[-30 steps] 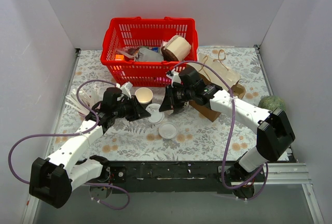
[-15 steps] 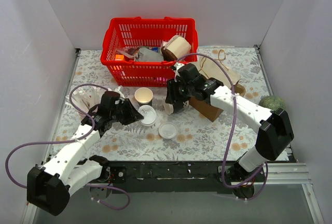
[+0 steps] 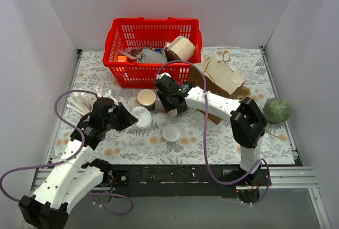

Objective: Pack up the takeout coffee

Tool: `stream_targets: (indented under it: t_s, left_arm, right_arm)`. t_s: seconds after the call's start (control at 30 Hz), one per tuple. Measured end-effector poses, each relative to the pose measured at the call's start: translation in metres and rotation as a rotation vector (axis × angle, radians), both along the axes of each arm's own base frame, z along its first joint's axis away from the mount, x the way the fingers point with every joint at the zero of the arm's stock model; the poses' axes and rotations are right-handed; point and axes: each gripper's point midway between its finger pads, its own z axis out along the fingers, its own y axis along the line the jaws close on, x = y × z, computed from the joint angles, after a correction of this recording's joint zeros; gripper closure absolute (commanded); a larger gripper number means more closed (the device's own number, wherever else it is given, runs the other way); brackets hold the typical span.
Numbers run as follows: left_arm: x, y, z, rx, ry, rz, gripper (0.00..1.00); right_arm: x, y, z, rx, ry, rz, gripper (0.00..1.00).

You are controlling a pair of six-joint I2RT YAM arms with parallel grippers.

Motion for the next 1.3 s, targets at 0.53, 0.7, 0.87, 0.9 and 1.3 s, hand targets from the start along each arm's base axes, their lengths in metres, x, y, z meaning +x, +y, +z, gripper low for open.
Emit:
stream_targets:
  t_s: [0.53,0.7,0.87,0.9,1.3]
  left_arm:
    - [-0.005,0.004,0.001,0.007,0.008,0.009,1.0]
    - [-0.005,0.003,0.006,-0.001,-0.006,0.006,1.0]
    - [-0.004,0.0,0.019,-0.019,-0.033,-0.012,1.0]
    - [-0.004,-0.002,0.024,-0.026,-0.044,-0.019,1.0]
    - [-0.014,-0.012,0.076,-0.096,-0.149,-0.106,1.0]
  right_arm:
    - [0.026,-0.034,0.007,-0.249,-0.227,-0.176,0.92]
    - [0.025,-0.04,0.017,-0.266,-0.257,-0.197,0.99]
    - [0.013,-0.029,0.042,-0.136,-0.219,-0.162,0.99]
    - [0.008,-0.025,0.049,-0.098,-0.204,-0.144,0.99]
    - [-0.076,0.051,0.07,0.314,0.194,0.187,0.99]
